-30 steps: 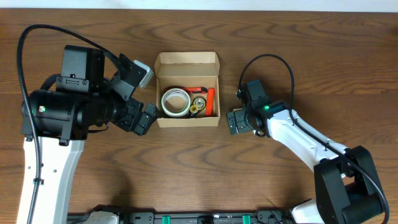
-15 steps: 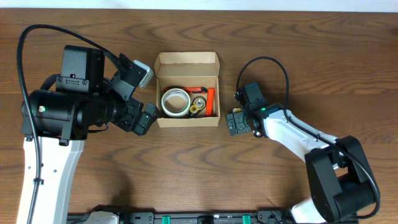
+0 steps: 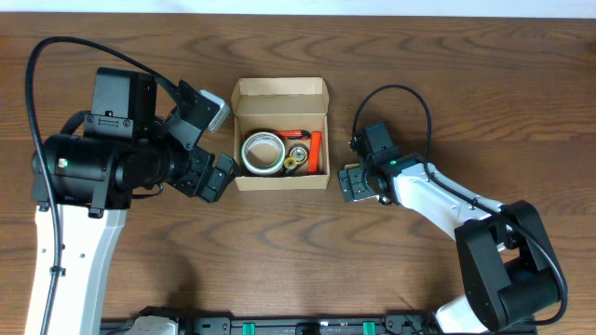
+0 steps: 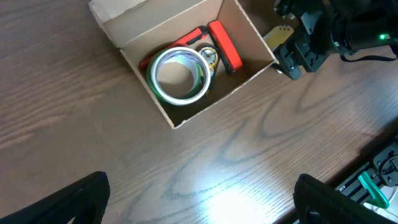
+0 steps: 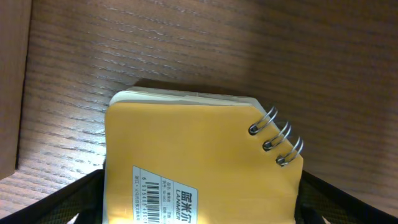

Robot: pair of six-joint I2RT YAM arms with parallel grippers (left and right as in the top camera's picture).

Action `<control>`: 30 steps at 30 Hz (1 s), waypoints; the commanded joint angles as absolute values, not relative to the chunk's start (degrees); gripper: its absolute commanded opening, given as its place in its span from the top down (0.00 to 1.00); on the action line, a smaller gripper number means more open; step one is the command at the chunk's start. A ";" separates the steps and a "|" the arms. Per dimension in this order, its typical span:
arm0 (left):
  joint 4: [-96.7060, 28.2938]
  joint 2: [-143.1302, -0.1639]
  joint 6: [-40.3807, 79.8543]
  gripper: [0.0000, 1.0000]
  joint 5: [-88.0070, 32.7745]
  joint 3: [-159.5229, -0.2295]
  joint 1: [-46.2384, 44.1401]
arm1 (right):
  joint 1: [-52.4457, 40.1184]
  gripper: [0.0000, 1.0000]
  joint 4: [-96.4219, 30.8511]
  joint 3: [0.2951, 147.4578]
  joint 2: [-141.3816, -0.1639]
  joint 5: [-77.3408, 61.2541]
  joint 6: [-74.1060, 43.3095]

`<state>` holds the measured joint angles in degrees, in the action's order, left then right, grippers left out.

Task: Pack container
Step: 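Move the right gripper to the yellow notepad and grasp it, then carry the notepad into the box on top and release it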

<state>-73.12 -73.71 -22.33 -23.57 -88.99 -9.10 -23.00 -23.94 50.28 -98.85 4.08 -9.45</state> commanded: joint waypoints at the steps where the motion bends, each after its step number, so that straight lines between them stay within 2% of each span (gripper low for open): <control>1: -73.28 -73.65 -22.70 0.05 -23.38 -89.78 -9.02 | -22.79 0.10 -25.12 49.32 -101.38 6.02 -8.75; 14: -73.28 -73.65 -22.70 0.05 -23.38 -89.78 -9.02 | -22.39 0.15 -28.51 52.56 -101.36 5.98 -9.58; 22: -73.28 -73.65 -22.70 0.05 -23.38 -89.78 -9.02 | -20.21 0.17 -38.63 64.88 -101.36 6.00 -10.24; 30: -73.28 -73.65 -22.70 0.05 -23.38 -89.78 -9.02 | -19.31 0.19 -51.18 83.66 -101.23 6.00 -10.22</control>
